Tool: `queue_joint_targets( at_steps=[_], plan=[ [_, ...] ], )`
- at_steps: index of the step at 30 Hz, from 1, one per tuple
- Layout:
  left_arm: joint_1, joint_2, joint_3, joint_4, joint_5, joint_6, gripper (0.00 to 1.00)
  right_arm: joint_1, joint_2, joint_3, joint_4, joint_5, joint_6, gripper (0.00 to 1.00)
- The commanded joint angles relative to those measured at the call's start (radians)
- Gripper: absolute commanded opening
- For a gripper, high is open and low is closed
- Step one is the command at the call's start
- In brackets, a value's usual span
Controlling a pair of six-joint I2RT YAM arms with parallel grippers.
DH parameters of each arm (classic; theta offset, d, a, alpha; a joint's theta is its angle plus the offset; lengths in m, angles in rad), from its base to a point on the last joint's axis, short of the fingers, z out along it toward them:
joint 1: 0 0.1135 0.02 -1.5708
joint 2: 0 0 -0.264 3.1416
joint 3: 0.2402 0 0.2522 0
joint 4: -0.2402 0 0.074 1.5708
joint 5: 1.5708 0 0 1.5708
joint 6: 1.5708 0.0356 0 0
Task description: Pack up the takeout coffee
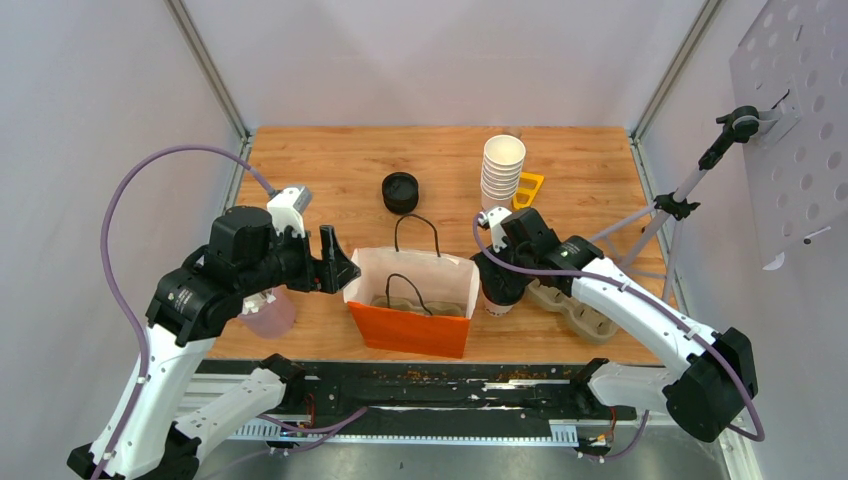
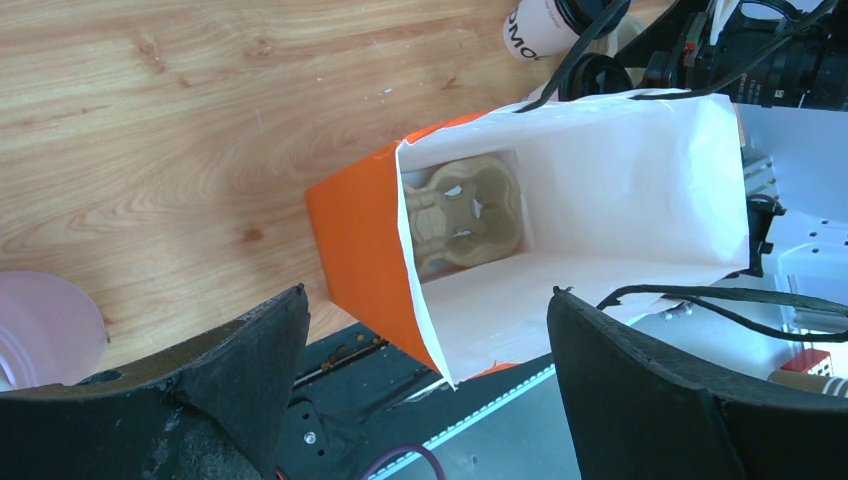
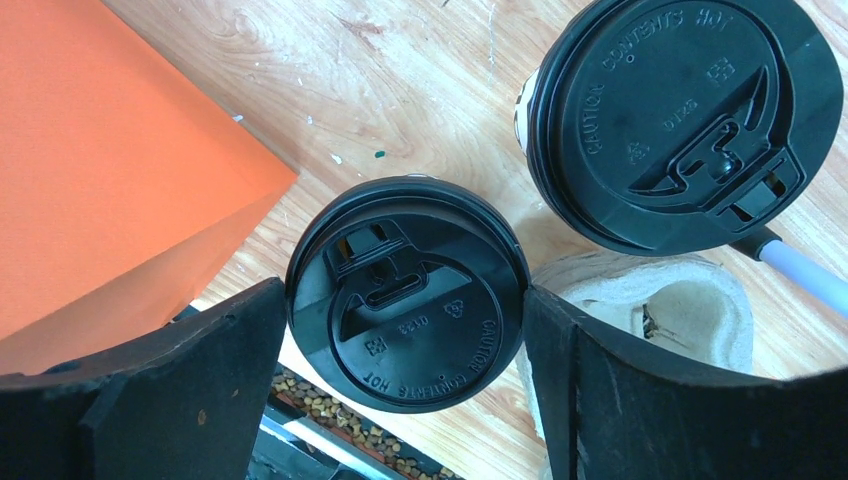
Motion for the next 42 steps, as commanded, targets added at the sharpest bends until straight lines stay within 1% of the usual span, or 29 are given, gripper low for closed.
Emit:
queue_joint_targets(
  at_steps=[1, 14, 26, 37, 40, 42],
  plan=[
    [-0.002, 0.004, -0.001, 0.032, 0.013, 0.016, 0.95, -0.003, -0.002, 0.017, -0.051, -0.019, -0.006, 0.87],
    [-0.002, 0.005, 0.000, 0.036, 0.017, 0.009, 0.95, -0.004, 0.009, 0.050, -0.095, -0.027, 0.001, 0.85],
    [-0.002, 0.005, -0.002, 0.038, 0.018, 0.006, 0.94, -0.003, 0.019, 0.026, -0.086, -0.001, -0.003, 0.77],
    [-0.002, 0.005, -0.001, 0.043, 0.002, 0.000, 0.92, -0.003, 0.006, 0.053, -0.100, -0.005, -0.012, 0.70],
    [-0.002, 0.003, -0.005, 0.043, 0.000, -0.003, 0.92, -0.003, -0.006, 0.066, -0.100, -0.010, -0.011, 0.70],
    [-0.002, 0.003, -0.008, 0.046, 0.003, -0.005, 0.92, -0.003, -0.008, 0.064, -0.098, -0.014, -0.015, 0.74]
  ],
)
